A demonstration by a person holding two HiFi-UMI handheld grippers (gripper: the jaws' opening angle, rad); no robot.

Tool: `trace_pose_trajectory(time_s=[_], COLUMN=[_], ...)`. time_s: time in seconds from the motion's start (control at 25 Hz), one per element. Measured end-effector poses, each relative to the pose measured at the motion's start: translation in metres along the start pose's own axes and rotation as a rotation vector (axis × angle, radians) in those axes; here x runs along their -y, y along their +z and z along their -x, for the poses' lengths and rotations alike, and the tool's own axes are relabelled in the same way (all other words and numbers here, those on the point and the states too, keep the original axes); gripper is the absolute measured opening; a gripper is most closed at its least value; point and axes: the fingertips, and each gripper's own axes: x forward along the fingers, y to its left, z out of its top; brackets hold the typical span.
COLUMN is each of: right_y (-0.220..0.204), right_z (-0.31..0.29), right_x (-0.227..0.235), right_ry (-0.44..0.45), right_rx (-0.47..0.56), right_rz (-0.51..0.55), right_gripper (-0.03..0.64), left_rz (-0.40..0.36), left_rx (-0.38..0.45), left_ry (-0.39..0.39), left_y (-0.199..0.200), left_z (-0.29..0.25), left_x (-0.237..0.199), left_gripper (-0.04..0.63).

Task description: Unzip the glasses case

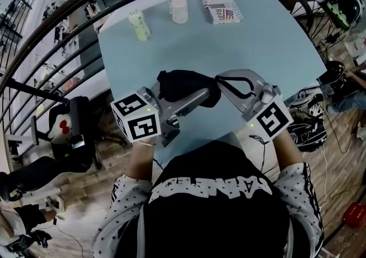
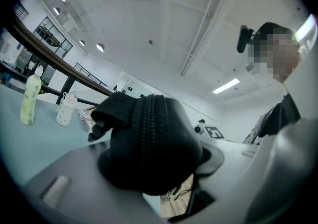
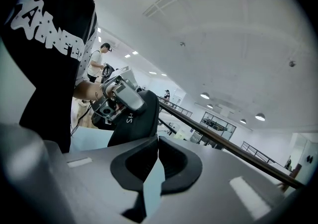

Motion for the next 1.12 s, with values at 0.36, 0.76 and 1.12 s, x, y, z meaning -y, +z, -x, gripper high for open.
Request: trace_pose_trajectory(time_s=[0.36, 0.76, 1.12], right_y=[0.008, 0.014, 0.02], right_z=[-0.002, -0.005, -0.006], right_x=[0.002, 0.002, 0.0], right_ry=[0.016, 0.034, 0.047], right_rx=[0.016, 0.026, 0.032], right_rz=[0.017, 0.025, 0.045], right_gripper=[0.011, 0.012, 0.012], left_rz=[-0.011, -0.002, -0.005], left_rx=[-0.017, -0.038, -0.052], left_ry=[-0.012, -0.025, -0.036], left_y=[-0.003, -0.008, -0.013], left_z=[-0.003, -0.006, -0.006], left_x=[0.002, 0.004, 0.007], left_gripper=[0.0, 0.0, 0.0])
